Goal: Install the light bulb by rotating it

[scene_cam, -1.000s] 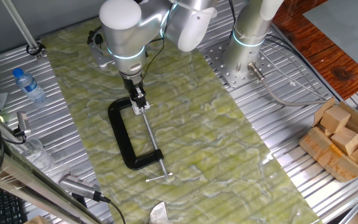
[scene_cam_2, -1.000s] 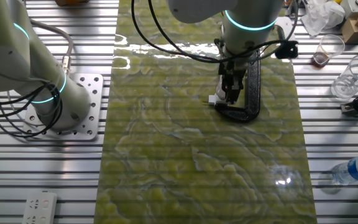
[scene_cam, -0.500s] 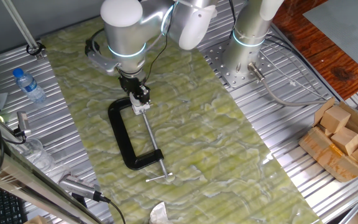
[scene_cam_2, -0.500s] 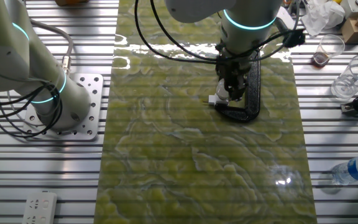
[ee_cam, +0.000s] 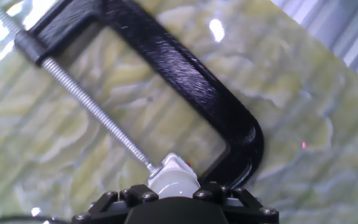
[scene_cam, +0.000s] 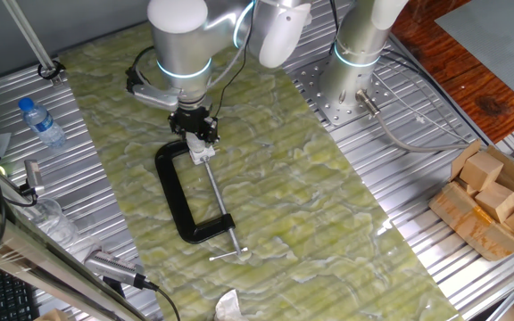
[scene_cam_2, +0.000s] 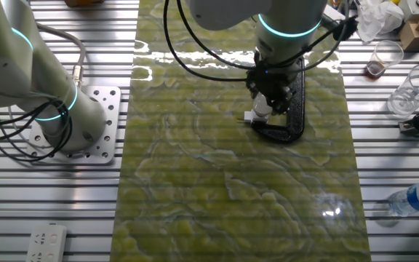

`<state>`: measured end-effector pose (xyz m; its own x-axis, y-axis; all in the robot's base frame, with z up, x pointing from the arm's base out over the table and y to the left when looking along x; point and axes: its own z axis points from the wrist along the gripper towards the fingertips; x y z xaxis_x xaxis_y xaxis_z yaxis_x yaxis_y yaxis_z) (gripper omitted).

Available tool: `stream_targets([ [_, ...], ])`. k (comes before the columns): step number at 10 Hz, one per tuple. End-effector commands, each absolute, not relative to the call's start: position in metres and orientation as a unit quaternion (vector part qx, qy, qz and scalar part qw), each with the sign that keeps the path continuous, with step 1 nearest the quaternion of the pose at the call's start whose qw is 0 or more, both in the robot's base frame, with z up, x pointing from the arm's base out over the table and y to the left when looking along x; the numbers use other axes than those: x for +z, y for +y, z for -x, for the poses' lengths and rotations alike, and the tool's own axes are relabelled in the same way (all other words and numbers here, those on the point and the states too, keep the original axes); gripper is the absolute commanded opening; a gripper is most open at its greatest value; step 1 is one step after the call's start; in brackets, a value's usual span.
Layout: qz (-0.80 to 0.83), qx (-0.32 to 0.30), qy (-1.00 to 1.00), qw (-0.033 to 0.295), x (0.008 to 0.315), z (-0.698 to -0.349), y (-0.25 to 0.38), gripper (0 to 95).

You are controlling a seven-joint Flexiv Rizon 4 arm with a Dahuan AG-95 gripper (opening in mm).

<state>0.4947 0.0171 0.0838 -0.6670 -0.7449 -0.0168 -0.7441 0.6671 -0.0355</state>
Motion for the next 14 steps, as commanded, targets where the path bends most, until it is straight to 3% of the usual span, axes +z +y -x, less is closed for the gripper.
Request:
stream_targets([
  [1, 0.442, -0.010, 0.897, 0.019, 0.0839, -0.4951, 0.0172, 57.0],
  [14, 0.449, -0.013, 0.893, 0.018, 0.0796, -0.4990, 0.0174, 57.0],
])
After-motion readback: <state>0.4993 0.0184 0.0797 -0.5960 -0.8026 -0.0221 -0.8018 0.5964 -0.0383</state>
